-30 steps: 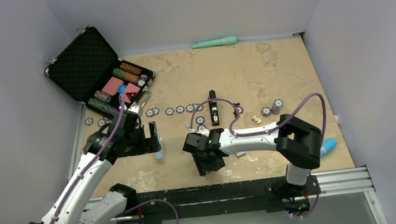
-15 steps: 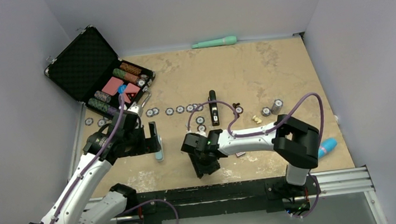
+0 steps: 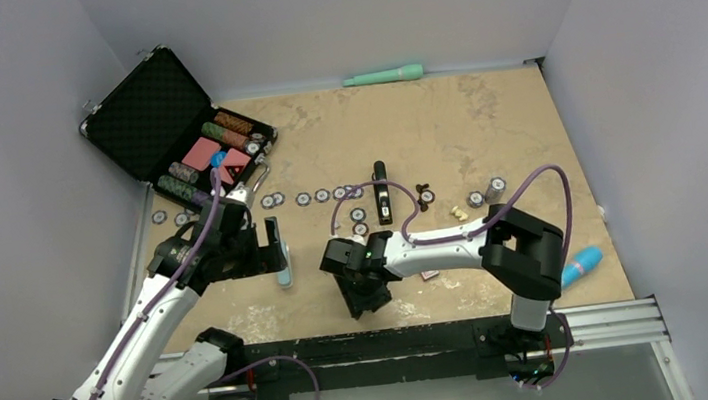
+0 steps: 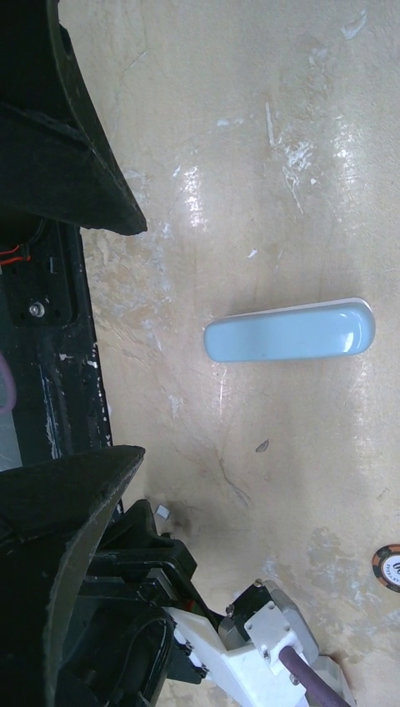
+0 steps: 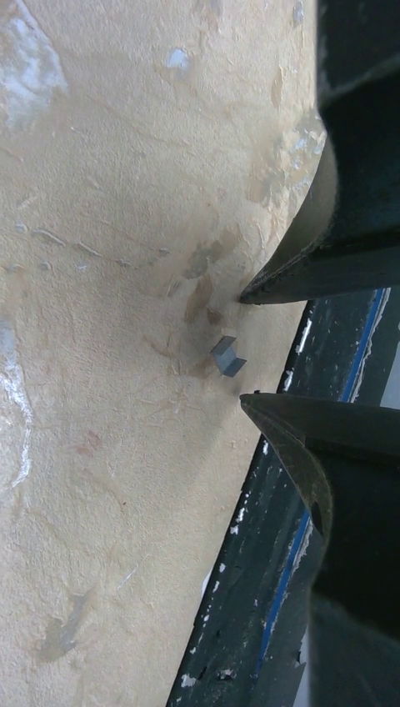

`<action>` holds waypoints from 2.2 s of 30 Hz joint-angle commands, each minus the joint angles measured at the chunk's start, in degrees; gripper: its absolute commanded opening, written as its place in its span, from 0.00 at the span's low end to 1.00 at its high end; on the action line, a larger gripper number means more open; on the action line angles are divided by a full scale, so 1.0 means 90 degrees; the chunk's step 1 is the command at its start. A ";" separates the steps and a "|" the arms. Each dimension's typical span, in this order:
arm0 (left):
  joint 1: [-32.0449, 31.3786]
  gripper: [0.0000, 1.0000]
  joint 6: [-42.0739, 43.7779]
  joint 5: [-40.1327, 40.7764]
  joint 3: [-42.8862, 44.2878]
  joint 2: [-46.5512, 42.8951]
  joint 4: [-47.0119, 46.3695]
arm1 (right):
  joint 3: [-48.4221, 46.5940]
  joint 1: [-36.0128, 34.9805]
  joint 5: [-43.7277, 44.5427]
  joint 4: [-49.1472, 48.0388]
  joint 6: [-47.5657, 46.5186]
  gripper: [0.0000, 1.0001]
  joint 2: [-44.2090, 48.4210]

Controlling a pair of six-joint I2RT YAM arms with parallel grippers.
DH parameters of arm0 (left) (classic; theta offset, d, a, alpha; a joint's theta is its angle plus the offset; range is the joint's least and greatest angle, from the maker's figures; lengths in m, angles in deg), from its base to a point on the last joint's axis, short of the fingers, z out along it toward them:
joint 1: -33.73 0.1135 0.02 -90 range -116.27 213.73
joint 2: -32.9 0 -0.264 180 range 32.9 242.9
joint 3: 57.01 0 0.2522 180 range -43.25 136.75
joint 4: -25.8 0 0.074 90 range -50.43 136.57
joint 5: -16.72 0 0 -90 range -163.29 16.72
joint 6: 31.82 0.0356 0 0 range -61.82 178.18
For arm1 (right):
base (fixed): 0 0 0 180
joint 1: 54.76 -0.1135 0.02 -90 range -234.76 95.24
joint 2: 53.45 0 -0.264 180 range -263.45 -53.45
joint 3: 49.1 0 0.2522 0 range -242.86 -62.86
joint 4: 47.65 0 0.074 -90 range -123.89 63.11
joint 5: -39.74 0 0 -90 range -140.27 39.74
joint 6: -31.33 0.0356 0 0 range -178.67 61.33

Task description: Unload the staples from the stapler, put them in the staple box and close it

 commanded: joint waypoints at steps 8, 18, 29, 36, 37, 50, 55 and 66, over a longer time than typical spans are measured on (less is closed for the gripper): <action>-0.0033 1.00 -0.0079 0.0178 0.0036 -0.0074 0.0023 | -0.0507 -0.0020 0.0670 0.0178 -0.0663 0.46 -0.0206; -0.0031 1.00 -0.0146 0.0420 0.0085 -0.0263 0.0101 | -0.0175 -0.0134 0.0819 -0.0223 -0.1362 0.48 0.0164; 0.0028 1.00 -0.0158 0.0481 0.0103 -0.0362 0.0121 | -0.0223 -0.0796 0.1421 -0.0422 -0.1860 0.52 0.0262; 0.0062 1.00 -0.0130 0.0462 0.0088 -0.0367 0.0085 | -0.0407 -0.0879 0.1629 -0.0297 -0.1974 0.52 0.0059; 0.0058 1.00 -0.0124 0.0453 0.0092 -0.0367 0.0083 | -0.0376 -0.0879 0.1627 -0.0303 -0.1952 0.52 0.0059; 0.0081 1.00 -0.0109 0.0410 0.0093 -0.0357 0.0063 | -0.0044 -0.0882 0.1731 -0.0519 -0.1837 0.49 -0.0132; 0.0077 1.00 -0.0110 0.0422 0.0096 -0.0367 0.0079 | 0.0104 -0.0879 0.1758 -0.0673 -0.1850 0.47 -0.0078; 0.0077 1.00 -0.0137 0.0461 0.0098 -0.0357 0.0092 | 0.0223 -0.0879 0.1660 -0.0619 -0.1770 0.36 -0.0095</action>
